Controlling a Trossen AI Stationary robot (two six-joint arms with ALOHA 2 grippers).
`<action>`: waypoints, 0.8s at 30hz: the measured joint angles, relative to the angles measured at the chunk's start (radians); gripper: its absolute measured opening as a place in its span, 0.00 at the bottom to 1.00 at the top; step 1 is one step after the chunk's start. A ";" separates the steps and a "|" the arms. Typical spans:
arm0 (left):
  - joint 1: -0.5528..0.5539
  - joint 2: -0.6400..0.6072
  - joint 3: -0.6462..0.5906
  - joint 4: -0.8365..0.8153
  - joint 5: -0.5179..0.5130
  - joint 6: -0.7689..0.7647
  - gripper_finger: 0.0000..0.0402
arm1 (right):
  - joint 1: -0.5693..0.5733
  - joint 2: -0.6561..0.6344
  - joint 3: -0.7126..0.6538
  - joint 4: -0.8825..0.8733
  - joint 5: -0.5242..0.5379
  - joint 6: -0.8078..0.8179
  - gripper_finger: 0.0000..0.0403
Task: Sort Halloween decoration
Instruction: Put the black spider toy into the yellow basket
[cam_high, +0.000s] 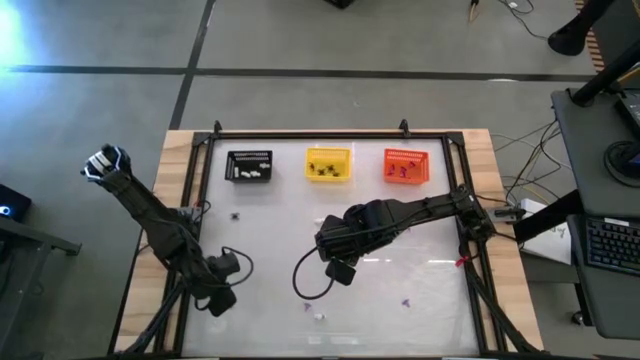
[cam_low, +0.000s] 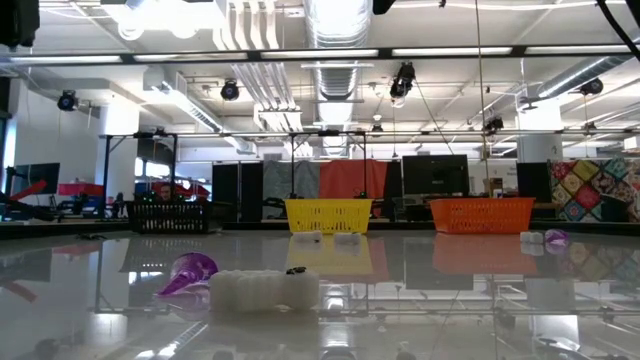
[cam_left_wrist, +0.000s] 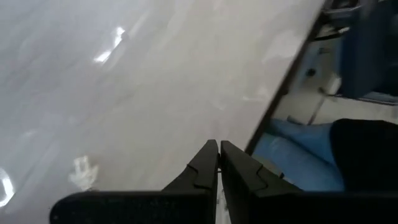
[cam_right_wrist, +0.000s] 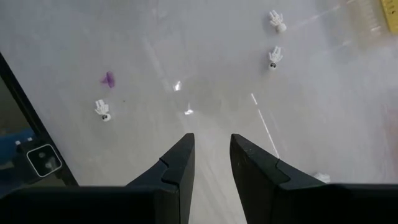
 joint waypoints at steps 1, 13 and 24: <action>0.001 -0.007 0.000 0.011 -0.013 0.009 0.00 | 0.000 0.000 0.000 0.000 0.000 0.001 0.23; 0.064 -0.049 0.001 0.001 -0.060 0.067 0.00 | 0.000 0.000 0.000 0.001 -0.001 0.037 0.23; 0.236 -0.059 0.001 0.001 -0.089 0.229 0.00 | 0.000 0.000 0.000 0.004 -0.002 0.089 0.23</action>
